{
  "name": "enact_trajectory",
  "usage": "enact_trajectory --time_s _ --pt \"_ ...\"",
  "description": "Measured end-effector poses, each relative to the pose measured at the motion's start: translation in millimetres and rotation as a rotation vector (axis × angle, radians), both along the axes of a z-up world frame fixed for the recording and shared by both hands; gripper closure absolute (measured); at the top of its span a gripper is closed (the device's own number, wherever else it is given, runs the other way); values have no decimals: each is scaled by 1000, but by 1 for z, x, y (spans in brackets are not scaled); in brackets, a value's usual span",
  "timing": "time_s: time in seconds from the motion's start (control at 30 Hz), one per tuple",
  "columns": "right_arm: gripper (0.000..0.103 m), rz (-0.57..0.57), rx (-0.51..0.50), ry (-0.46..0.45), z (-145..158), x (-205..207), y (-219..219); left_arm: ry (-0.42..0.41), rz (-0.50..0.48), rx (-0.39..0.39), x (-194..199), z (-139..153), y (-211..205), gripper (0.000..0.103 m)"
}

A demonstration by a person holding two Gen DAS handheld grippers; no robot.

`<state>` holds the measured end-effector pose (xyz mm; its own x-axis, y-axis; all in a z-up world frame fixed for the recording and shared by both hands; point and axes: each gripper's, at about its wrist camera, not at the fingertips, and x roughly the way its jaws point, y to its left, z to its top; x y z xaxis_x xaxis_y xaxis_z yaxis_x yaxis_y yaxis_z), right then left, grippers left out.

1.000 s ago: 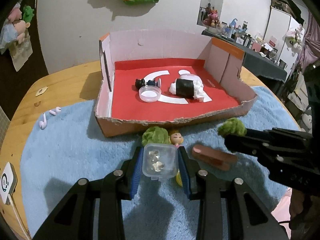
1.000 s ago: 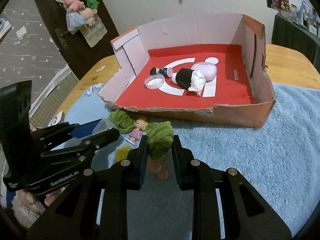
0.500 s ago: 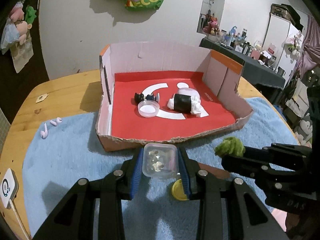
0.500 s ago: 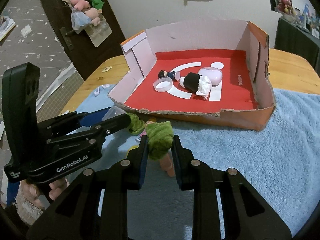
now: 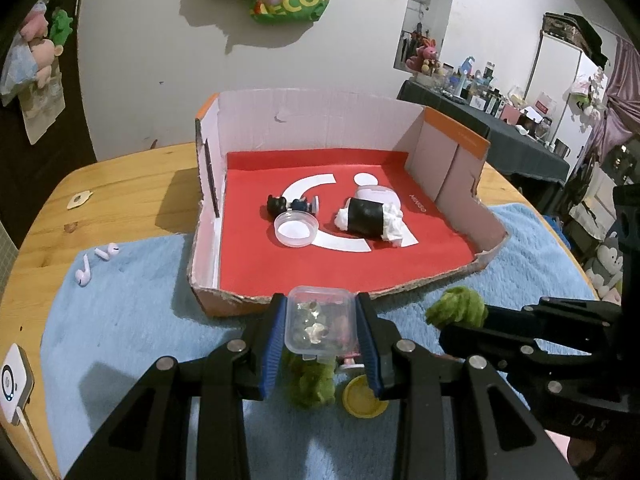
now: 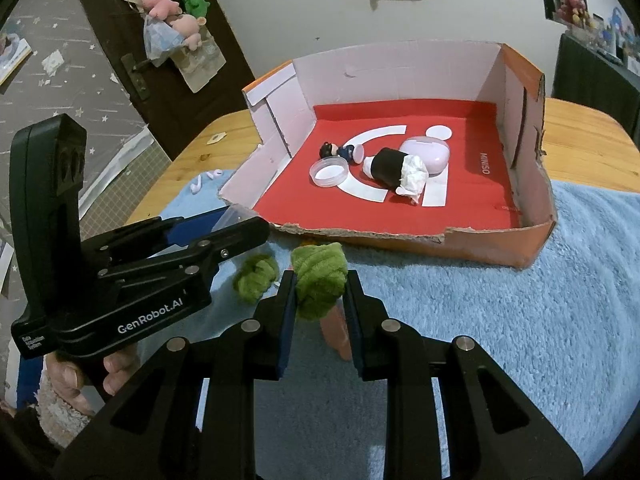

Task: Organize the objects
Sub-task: 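Lift the green ball with the right tool while the left tool carries the square box over the box wall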

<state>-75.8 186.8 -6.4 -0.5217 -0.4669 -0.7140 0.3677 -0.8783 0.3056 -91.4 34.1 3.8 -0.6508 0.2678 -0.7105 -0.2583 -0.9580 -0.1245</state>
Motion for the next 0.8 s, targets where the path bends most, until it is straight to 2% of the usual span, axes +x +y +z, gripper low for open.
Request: enact_trajectory --time_s 0.8 --pt "81 -17 -35 -4 5 -30 9 -6 -7 -5 -26 4 13 67"
